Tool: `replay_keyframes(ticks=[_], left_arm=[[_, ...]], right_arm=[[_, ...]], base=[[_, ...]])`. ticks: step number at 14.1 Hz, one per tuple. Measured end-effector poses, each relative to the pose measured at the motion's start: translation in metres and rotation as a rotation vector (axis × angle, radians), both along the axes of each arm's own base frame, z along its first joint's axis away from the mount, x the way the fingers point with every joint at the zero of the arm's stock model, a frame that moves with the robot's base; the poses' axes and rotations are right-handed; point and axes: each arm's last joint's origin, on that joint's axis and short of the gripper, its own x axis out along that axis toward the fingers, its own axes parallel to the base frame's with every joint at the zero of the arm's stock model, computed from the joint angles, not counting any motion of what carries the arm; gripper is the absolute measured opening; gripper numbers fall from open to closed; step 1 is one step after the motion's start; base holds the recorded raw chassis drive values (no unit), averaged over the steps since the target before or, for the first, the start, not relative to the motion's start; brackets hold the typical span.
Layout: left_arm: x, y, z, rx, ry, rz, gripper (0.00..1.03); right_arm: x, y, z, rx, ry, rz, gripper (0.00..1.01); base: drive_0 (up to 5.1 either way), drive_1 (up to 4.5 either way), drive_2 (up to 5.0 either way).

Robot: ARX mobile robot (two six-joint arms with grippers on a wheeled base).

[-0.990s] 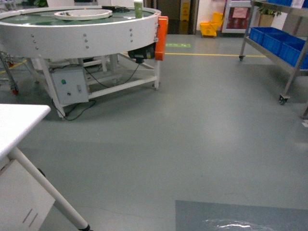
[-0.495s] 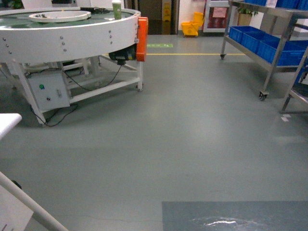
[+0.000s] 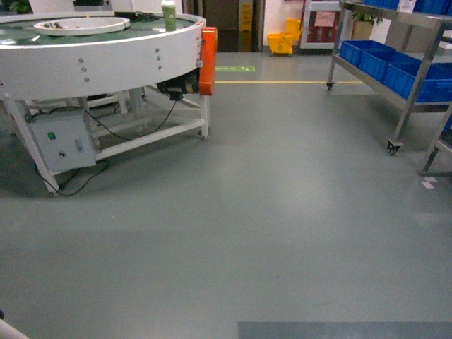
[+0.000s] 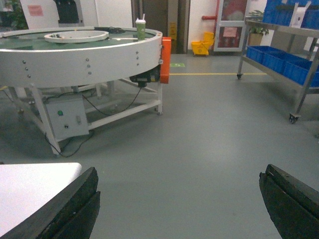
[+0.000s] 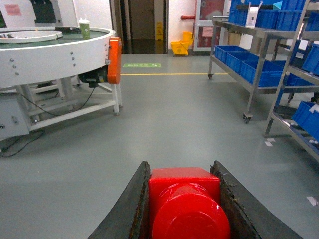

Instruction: Pick red block from blue box to shelf

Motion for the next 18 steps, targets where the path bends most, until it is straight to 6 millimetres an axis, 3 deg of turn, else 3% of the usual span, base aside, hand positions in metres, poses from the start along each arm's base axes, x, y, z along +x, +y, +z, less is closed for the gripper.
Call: replay_keyframes(ticks=[7,18], left_arm=[[0.0,0.0,-0.0001,0.0,0.001,0.0,0.98],[0.0,0.0,-0.0005,0.0,0.005,0.0,0.98]], right_arm=[[0.0,0.0,-0.0001,0.0,0.001,0.0,0.28],[0.0,0.0,-0.0002,0.0,0.002,0.0,0.28]], base=[[-1.5,-1.46,-1.5],[-0.1,3.93,-4.1]])
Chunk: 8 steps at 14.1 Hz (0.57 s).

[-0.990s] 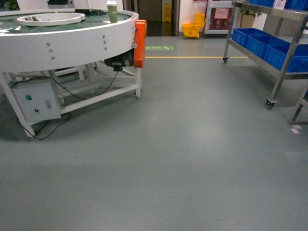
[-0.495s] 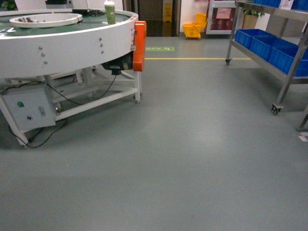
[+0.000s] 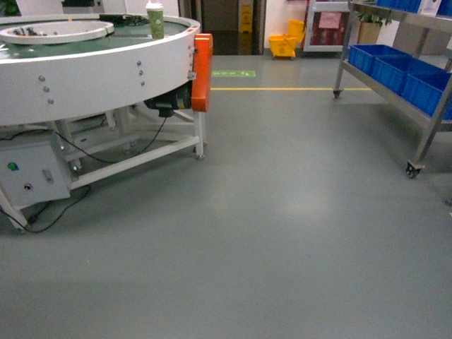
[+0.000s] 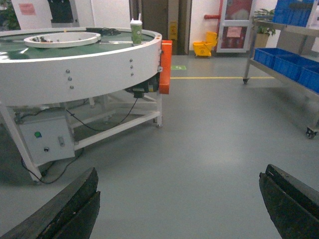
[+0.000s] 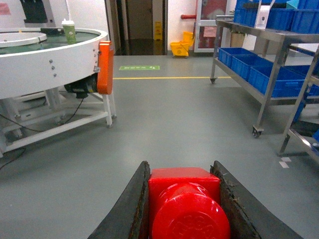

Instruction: Pick red block from blue box to shelf

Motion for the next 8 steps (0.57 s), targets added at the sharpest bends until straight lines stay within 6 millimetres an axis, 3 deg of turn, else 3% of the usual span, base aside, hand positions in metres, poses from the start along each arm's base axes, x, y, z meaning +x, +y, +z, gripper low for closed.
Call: replay_keyframes(ticks=[8], left_arm=[[0.0,0.0,0.0003,0.0,-0.003,0.0,0.98]], right_arm=[[0.0,0.0,0.0003,0.0,-0.003,0.0,0.28]], base=[[0.0,4.16,-4.1]])
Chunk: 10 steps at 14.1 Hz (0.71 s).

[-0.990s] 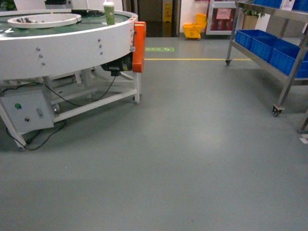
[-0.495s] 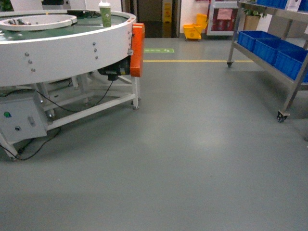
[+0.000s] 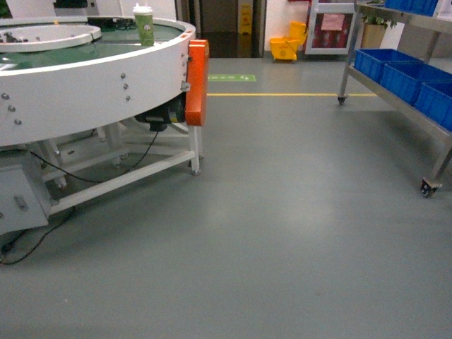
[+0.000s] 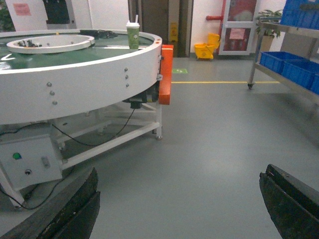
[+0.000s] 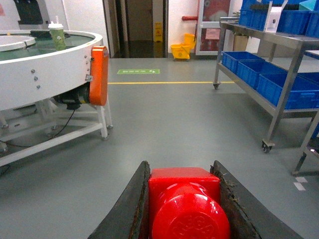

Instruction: Pick red block from blue box to shelf

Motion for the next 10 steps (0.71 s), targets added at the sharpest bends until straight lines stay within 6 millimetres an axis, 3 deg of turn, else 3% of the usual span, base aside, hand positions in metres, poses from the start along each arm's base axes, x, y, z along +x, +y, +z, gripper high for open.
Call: replay_keyframes(ticks=[10], left_arm=[[0.0,0.0,0.0,0.0,0.0,0.0,0.98]], right_arm=[[0.0,0.0,0.0001,0.0,-0.002,0.0,0.28]], base=[[0.1,4.34,-4.1]])
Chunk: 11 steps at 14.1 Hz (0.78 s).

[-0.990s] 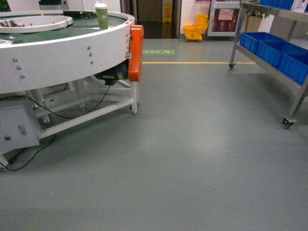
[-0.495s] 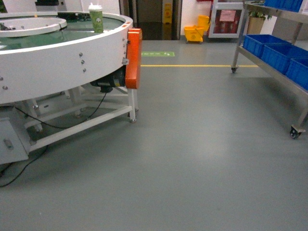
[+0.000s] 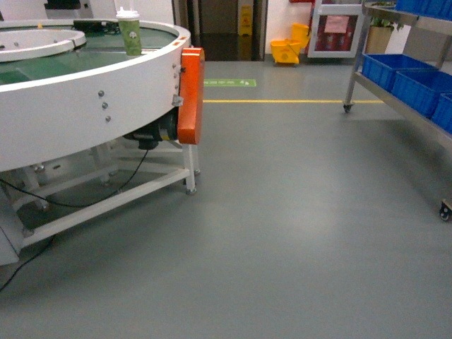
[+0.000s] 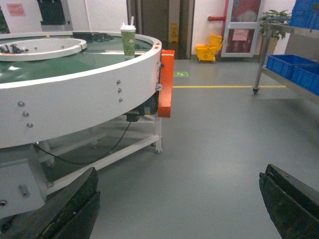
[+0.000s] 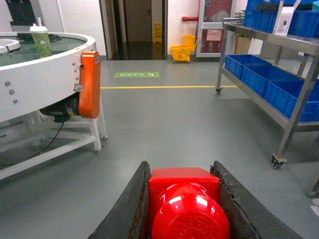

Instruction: Pick red block from blue box to shelf

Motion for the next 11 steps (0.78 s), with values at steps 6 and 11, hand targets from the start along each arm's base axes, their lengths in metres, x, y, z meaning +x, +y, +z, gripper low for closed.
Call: replay_keyframes(ticks=[6,11], left_arm=[[0.0,0.0,0.0,0.0,0.0,0.0,0.98],[0.0,0.0,0.0,0.0,0.0,0.0,0.98]], right_arm=[[0.0,0.0,-0.0002,0.0,0.002,0.0,0.28],[0.0,0.0,0.0002,0.0,-0.002,0.0,0.28]], base=[[0.0,4.27,-4.2],[0.0,4.23,-4.2]])
